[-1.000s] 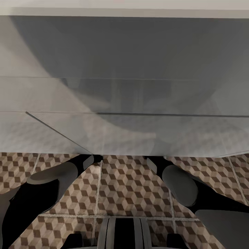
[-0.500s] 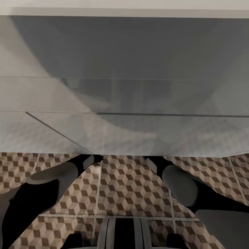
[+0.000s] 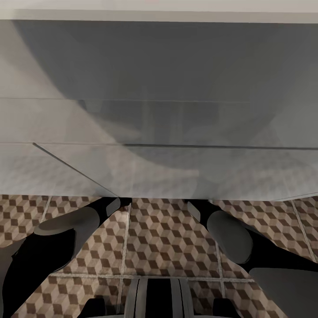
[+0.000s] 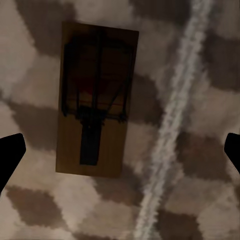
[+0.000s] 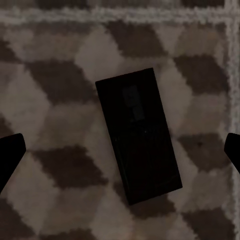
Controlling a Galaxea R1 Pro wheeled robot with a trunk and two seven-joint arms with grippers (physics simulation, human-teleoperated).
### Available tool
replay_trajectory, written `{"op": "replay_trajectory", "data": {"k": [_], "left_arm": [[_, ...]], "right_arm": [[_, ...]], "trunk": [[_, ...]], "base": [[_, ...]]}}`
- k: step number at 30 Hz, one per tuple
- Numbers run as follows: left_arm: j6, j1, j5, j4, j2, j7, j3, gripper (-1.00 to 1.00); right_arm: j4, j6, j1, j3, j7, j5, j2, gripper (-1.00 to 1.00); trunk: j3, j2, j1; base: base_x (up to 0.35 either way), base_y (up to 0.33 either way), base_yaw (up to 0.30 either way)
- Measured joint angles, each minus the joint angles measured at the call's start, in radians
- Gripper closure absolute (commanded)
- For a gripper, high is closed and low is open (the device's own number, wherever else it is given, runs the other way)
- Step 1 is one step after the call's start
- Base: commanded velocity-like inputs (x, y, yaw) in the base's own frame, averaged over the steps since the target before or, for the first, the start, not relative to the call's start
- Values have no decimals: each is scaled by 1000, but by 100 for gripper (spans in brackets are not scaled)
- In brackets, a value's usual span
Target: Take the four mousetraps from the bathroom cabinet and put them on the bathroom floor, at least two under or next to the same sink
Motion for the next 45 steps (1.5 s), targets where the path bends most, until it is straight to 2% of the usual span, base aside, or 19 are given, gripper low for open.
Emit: {"op": "replay_trajectory", "data": {"k": [28, 35, 45], "left_arm": [[-77, -2, 0, -5, -1, -1, -7, -100], [-78, -25, -4, -5, -3, -1, -14, -100], [-78, -25, -4, -6, -3, -2, -14, -100]], "right_arm": [[-1, -1, -2, 4, 3, 2, 0, -100], [-2, -2, -55, 7, 4, 3, 0, -100], [-2, -2, -55, 7, 4, 3, 0, -100]], "trunk": [[0, 0, 0], [0, 0, 0], [0, 0, 0]], "base": [[-5, 0, 0], [-214, 0, 0], [-315, 0, 0]]}}
